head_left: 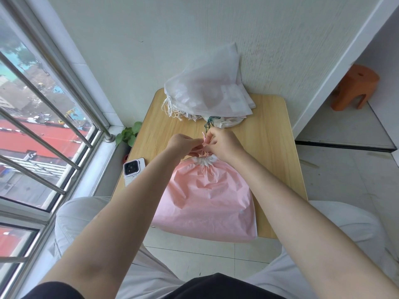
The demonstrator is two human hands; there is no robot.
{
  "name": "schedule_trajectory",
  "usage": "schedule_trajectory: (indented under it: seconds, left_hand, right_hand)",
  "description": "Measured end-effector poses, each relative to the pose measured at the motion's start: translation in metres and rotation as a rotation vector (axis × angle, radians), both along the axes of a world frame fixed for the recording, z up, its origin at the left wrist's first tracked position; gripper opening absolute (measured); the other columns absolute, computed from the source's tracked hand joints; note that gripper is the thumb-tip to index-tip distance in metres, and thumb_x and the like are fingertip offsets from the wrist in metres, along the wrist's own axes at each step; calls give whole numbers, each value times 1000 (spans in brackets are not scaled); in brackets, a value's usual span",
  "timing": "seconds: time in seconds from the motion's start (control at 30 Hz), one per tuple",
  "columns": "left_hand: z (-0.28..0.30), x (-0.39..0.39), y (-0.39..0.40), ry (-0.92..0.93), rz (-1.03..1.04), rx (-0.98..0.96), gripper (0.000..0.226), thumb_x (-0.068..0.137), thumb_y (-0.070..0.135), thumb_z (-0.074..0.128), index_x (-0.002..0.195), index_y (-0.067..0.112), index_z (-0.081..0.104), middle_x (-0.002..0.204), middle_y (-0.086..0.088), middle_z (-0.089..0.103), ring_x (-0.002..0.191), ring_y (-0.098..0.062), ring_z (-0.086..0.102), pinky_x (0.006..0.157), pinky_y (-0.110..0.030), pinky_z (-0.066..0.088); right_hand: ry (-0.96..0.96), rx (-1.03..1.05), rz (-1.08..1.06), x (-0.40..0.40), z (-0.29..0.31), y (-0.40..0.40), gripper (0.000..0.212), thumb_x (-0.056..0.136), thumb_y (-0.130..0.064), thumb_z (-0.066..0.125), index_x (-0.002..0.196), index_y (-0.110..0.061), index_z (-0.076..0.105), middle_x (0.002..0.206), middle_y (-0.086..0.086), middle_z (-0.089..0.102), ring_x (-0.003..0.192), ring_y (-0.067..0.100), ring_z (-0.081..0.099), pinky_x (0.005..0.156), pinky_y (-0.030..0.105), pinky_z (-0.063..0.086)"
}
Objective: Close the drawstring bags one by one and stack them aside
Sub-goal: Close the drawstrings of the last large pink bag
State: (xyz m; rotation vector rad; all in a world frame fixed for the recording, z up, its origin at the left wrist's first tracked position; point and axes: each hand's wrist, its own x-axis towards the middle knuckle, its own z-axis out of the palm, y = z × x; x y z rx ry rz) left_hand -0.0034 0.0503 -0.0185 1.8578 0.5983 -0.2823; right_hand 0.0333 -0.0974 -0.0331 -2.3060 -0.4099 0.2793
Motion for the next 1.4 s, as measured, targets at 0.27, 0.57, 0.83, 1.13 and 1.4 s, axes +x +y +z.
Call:
schedule_trajectory:
  seconds: [0.27, 0.57, 0.83, 1.13, 1.4]
  left_hand:
    - [6, -3, -1, 9, -135, 83, 15, 71, 9, 82, 84, 13, 78, 74, -2, 67, 57, -9, 51, 38, -10, 33]
    - [-4, -2, -5, -226, -278, 318, 25, 74, 8, 77, 75, 21, 56, 77, 4, 63, 73, -16, 57, 64, -24, 43]
    - [-7, -3, -10, -393, -262, 498, 9, 74, 30, 77, 77, 30, 68, 99, 7, 51, 98, -17, 50, 85, -32, 43]
    - [-3, 3, -5, -221, -254, 415, 28, 76, 35, 82, 79, 10, 72, 75, -2, 66, 65, -14, 56, 58, -27, 46]
    - [2, -1, 7, -56, -164, -174, 14, 87, 15, 70, 93, 2, 73, 50, 3, 32, 44, -12, 30, 49, -26, 23]
  right_hand:
    - [-84, -222, 129, 3, 7, 1, 12, 85, -13, 68, 96, -13, 73, 92, 3, 70, 88, 21, 65, 74, 33, 52]
    - [455, 75, 80, 12, 6, -8, 14, 97, -10, 55, 98, -4, 67, 83, 0, 55, 81, 16, 51, 64, 23, 40]
    - [975, 522, -61, 16, 13, -18, 16, 100, -7, 48, 96, -7, 64, 81, 10, 65, 72, 21, 63, 67, 31, 52]
    - [854, 481, -69, 20, 8, -25, 29, 90, -2, 64, 118, 5, 64, 93, 13, 64, 79, 20, 62, 68, 28, 54]
    - [627, 364, -176, 20, -2, -28, 5, 83, -10, 74, 85, -11, 70, 69, 2, 61, 56, 9, 51, 66, 26, 41]
